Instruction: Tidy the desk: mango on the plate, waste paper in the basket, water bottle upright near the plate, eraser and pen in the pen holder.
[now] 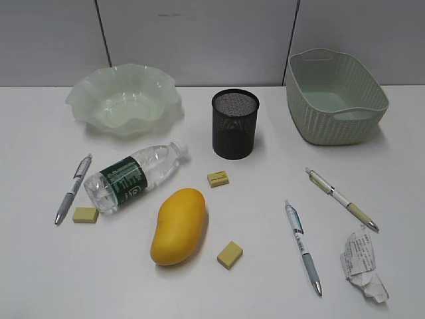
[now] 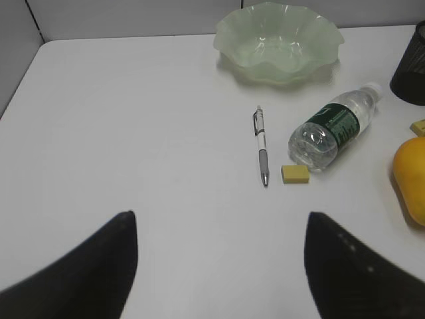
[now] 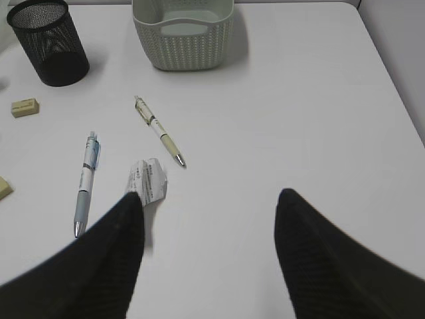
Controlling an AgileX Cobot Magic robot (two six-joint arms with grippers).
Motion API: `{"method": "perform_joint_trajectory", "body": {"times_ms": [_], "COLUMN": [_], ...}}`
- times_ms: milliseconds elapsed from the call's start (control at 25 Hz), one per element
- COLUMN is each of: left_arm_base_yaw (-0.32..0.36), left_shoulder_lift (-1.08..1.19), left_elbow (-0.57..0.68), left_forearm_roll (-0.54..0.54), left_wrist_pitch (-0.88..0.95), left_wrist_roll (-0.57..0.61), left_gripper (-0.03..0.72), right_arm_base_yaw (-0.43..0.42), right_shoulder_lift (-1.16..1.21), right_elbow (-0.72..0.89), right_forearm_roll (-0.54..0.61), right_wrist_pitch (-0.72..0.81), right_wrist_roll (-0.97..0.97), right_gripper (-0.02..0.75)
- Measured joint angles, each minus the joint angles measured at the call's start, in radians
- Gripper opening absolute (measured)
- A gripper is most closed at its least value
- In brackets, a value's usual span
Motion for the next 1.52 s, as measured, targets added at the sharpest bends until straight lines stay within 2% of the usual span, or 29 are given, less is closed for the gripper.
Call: {"method": "perform_joint_trajectory", "body": {"times_ms": [480, 960, 1360, 1520], "left_arm_base_yaw": [0.0, 0.0, 0.0, 0.0], "left_shoulder_lift": [0.0, 0.009, 0.303, 0.431], "left_elbow": [0.0, -0.012, -0.155, -0.208], "left_forearm_roll": [0.0, -0.025, -0.03, -0.09], "left_wrist_pitch": [0.0, -0.001, -0.054, -0.063], "left_wrist_roll": [0.0, 0.0, 0.0, 0.0], "left_gripper": [0.589, 0.55, 0.55, 0.549], "right_arm_base_yaw": [0.0, 0.0, 0.0, 0.0], "right_shoulder_lift": [0.0, 0.0, 0.0, 0.0], "right_elbow": [0.0, 0.0, 0.0, 0.0], "right_forearm_roll": [0.0, 0.0, 0.0, 0.0], "right_wrist_pitch": [0.0, 0.0, 0.0, 0.0], "right_wrist_roll": [0.0, 0.0, 0.0, 0.0], "right_gripper": [0.494, 0.494, 0.494, 0.494]}}
